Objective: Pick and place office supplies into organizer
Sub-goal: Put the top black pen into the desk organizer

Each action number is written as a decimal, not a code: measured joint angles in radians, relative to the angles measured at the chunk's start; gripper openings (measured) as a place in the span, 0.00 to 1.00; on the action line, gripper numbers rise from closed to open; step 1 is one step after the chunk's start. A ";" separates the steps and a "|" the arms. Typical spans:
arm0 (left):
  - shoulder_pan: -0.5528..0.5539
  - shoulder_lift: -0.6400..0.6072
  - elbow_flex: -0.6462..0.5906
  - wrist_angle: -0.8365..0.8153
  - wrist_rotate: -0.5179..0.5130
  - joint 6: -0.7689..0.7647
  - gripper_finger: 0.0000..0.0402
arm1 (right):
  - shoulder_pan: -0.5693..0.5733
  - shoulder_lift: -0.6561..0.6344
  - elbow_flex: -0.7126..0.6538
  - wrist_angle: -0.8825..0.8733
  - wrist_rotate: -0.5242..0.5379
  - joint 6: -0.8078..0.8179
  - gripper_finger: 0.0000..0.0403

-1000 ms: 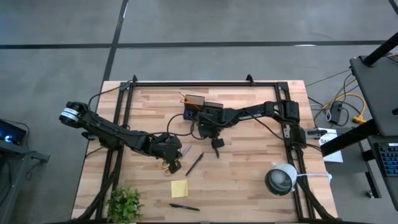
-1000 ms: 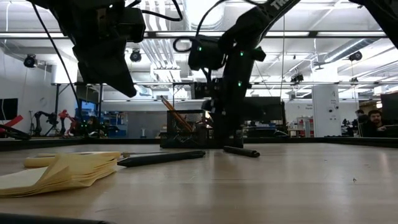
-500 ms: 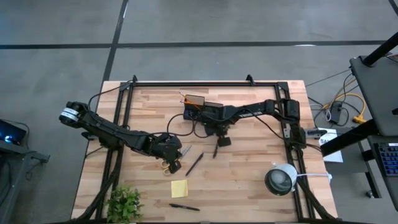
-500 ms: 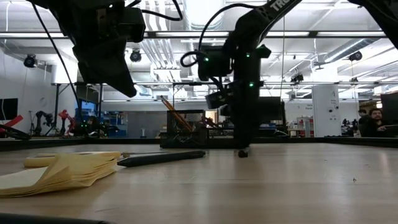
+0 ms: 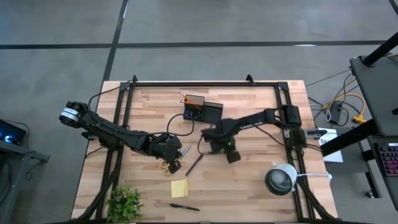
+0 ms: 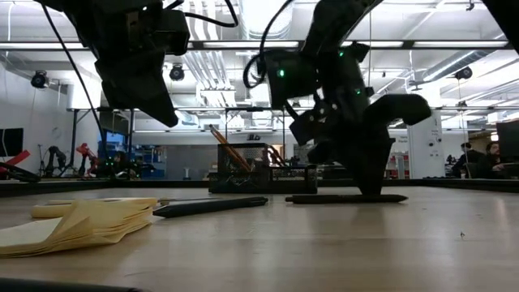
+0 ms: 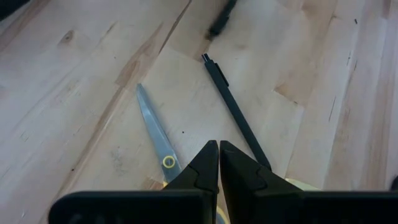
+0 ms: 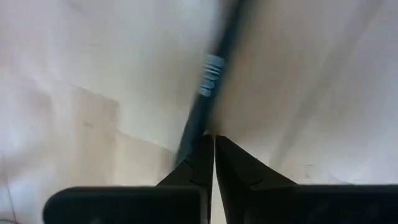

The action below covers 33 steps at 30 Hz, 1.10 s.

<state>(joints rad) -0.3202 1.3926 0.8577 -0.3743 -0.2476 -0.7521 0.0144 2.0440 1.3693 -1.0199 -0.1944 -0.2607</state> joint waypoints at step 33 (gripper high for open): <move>0.139 0.000 -0.001 0.147 0.155 0.379 0.00 | 0.243 -0.416 -0.428 0.438 0.128 0.862 0.02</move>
<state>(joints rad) -0.1816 1.3930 0.8566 -0.2269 -0.0931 -0.3732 0.2572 1.6278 0.9409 -0.5820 -0.0665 0.6011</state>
